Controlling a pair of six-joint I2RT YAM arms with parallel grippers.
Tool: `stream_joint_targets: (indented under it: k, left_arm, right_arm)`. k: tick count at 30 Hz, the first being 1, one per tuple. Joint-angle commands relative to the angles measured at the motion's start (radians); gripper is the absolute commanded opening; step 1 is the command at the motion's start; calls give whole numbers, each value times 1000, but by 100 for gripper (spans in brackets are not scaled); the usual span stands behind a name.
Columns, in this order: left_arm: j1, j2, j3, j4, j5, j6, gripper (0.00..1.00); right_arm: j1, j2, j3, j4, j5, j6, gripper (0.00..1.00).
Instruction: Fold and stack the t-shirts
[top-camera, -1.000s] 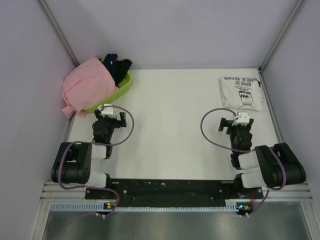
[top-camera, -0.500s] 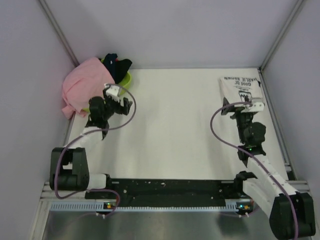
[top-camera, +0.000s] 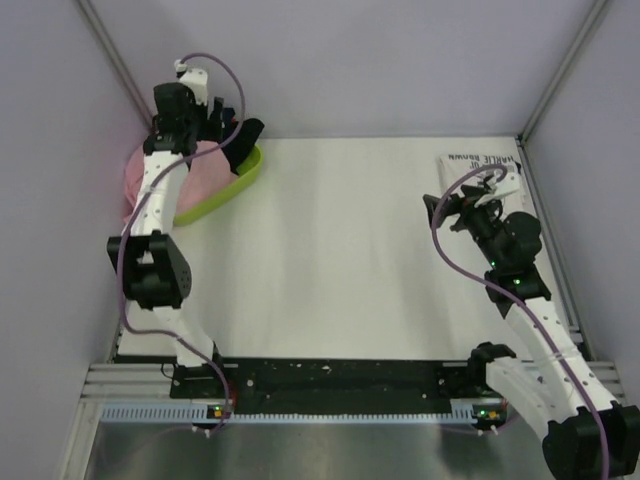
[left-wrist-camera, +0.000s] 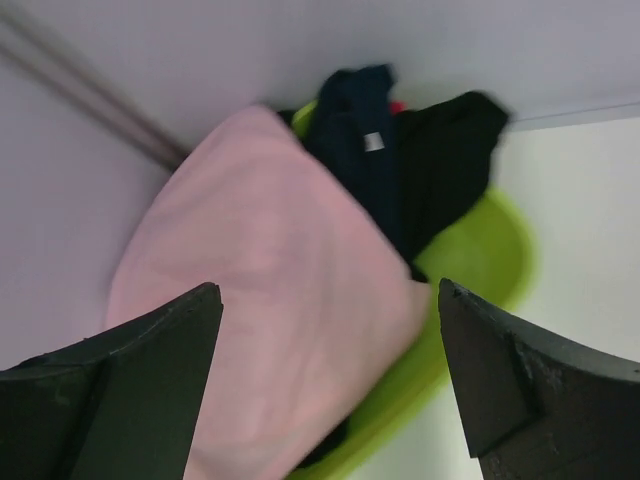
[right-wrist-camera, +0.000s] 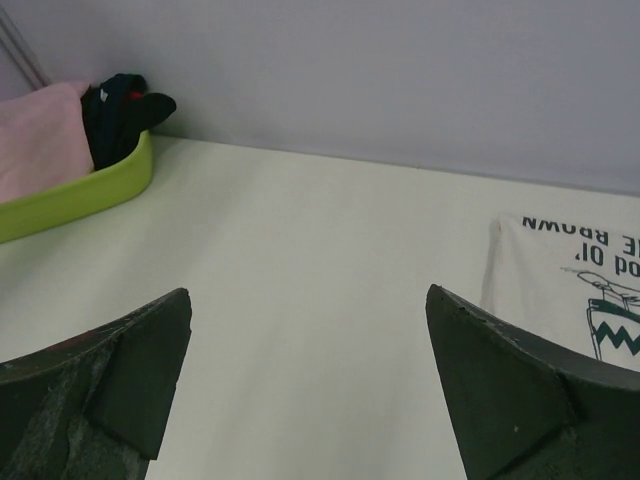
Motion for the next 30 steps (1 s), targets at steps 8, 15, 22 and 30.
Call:
stream_joint_targets:
  k: [8,15,22,30]
  left_arm:
    - [98,591,574,-385,-393,168,79]
    - [101,420,469,-319,-312,122,0]
    - [86,81,384,-351,-151,90,0]
    - [-136,-268,353,-551,141,157,0]
  right_arm:
    - [16,-78,-46,-54,-25,-27,99]
    - [17,-70,-40,-59,-30,-27,99]
    - [17,-81,-35,-57,-46,-9,99]
    - [16,-66,-26,-30,-92,34,99]
